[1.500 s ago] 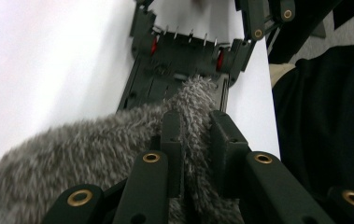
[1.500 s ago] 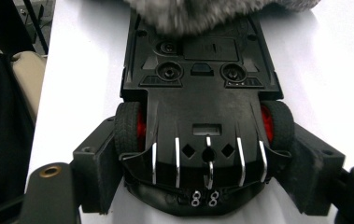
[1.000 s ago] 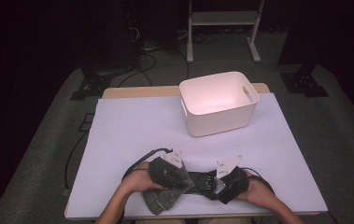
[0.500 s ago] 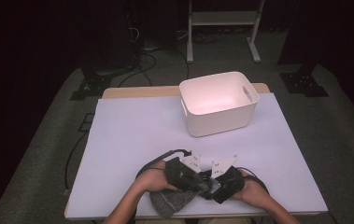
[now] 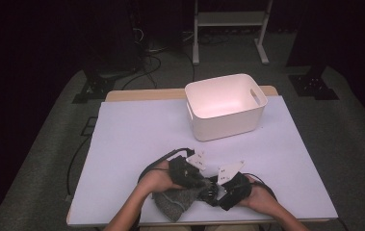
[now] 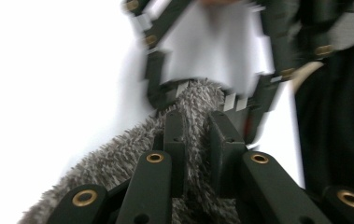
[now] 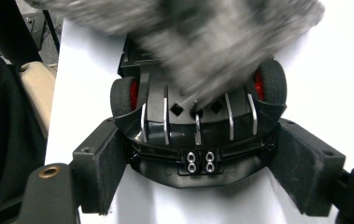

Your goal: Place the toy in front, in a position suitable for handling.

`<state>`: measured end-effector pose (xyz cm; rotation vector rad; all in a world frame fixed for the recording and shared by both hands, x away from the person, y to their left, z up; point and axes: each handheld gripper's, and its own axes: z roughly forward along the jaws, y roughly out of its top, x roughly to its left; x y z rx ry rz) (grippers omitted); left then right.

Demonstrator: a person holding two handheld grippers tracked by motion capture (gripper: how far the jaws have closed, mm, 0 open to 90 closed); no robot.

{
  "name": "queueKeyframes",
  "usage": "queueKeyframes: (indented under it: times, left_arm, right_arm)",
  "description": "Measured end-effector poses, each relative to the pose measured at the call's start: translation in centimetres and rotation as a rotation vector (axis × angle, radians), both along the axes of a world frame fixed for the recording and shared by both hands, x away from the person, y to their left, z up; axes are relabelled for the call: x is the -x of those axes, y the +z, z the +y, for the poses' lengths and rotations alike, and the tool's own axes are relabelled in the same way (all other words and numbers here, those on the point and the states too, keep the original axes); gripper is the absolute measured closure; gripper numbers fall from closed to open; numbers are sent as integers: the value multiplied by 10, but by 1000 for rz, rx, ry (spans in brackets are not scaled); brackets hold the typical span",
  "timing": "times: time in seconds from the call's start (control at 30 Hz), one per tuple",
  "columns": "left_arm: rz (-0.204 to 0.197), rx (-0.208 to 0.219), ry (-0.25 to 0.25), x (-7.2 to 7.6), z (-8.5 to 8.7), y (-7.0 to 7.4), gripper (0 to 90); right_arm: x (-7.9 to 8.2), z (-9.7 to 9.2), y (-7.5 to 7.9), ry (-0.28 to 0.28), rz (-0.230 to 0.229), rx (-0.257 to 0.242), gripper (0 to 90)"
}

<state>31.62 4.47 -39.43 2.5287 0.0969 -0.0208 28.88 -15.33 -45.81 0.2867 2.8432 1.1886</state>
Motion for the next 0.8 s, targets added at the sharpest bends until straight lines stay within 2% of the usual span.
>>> queueKeyframes:
  times: [0.07,0.1,0.17,0.27,0.33,0.4,0.53,0.63,0.8]
  left_arm:
    - [5,8,6,-2,0,0,792]
    - [20,12,-4,-3,-2,-1,793]
    - [43,35,-35,-1,-8,-2,793]
    - [76,67,-96,6,-19,-2,792]
    - [72,53,-111,8,-24,-3,791]
    - [66,49,-88,4,-21,-3,792]
    - [16,25,-10,-5,-12,1,792]
    - [11,24,34,-12,-7,2,782]
    - [26,24,20,-13,-6,0,784]
  right_arm:
    - [-1,0,0,3,3,-6,228]
    - [-1,1,0,-2,5,-1,231]
    - [0,2,-1,3,-13,14,232]
    - [1,3,-1,0,-16,13,232]
    - [0,2,-1,2,-21,14,232]
    - [0,2,-2,3,-17,11,232]
    - [-1,2,-1,0,-5,1,232]
    - [-1,2,-2,3,-3,-1,232]
    - [-1,2,-2,7,-13,3,232]
